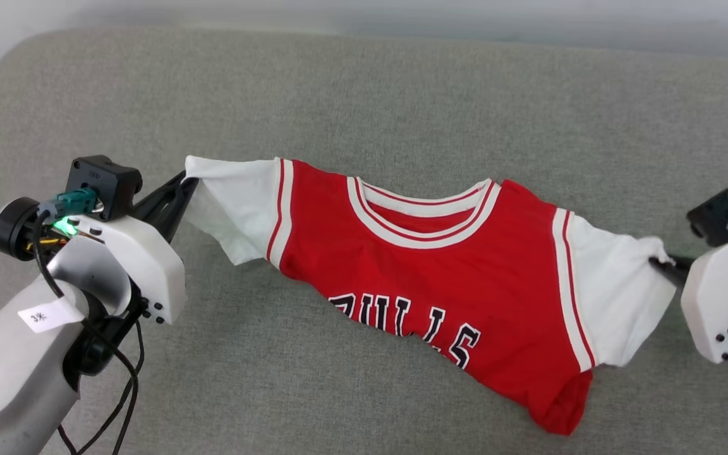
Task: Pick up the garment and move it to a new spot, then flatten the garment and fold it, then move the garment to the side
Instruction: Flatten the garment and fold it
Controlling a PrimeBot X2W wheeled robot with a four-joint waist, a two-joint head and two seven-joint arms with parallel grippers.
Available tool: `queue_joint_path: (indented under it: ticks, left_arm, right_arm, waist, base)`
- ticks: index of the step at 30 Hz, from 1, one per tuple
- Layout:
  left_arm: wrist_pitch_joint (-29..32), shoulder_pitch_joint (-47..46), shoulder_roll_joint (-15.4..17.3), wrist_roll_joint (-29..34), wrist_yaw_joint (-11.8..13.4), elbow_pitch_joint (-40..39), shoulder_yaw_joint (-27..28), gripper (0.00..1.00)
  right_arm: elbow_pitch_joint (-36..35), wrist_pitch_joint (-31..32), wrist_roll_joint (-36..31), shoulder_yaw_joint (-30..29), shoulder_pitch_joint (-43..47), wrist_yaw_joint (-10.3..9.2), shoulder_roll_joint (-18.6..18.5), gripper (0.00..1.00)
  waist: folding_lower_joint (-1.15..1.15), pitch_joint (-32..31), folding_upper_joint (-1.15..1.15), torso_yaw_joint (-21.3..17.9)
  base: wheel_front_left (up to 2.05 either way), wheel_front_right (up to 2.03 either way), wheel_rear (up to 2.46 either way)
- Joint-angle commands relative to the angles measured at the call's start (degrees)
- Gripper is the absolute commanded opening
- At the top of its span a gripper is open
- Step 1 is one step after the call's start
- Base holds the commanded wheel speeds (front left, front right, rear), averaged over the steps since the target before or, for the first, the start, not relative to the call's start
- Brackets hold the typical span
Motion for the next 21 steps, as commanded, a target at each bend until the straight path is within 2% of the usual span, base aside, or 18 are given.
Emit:
queue_joint_path:
  ticks: [1,8,9,14,21]
  left_arm:
    - [-0.51,0.39,0.13,0.31,0.21,-0.32,0.33,0.0]
    - [-3.83,-0.89,1.2,2.1,2.34,-4.69,2.2,0.0]
    - [-4.56,-1.52,1.48,2.61,3.08,-6.42,2.82,0.0]
    - [-5.37,-3.97,1.79,4.07,4.16,-10.9,4.0,0.0]
    - [-6.2,-10.99,0.04,6.59,4.33,-14.02,5.08,0.0]
  right_arm:
    - [-0.15,-1.12,-0.26,-0.51,-0.86,-0.1,-0.1,0.0]
    - [-3.26,-10.27,-2.31,-8.36,0.02,-0.1,0.1,0.0]
    - [-4.68,-11.71,-3.23,-10.99,0.59,-0.1,0.76,0.0]
    - [-9.32,-13.38,-6.08,-17.94,0.96,-0.1,2.54,0.0]
    - [-15.91,-13.24,-10.56,-27.3,-1.31,-0.1,5.74,0.0]
  waist:
    - [0.0,-1.62,0.0,-0.54]
    - [0.0,-6.3,0.0,-1.88]
    - [0.0,-7.45,0.0,-2.18]
    - [0.0,-10.07,0.0,-2.78]
    - [0.0,-12.59,0.0,-3.13]
  base:
    - [0.0,0.0,0.0]
    - [0.0,0.0,0.0]
    - [0.0,0.0,0.0]
    - [0.0,0.0,0.0]
    - [0.0,0.0,0.0]
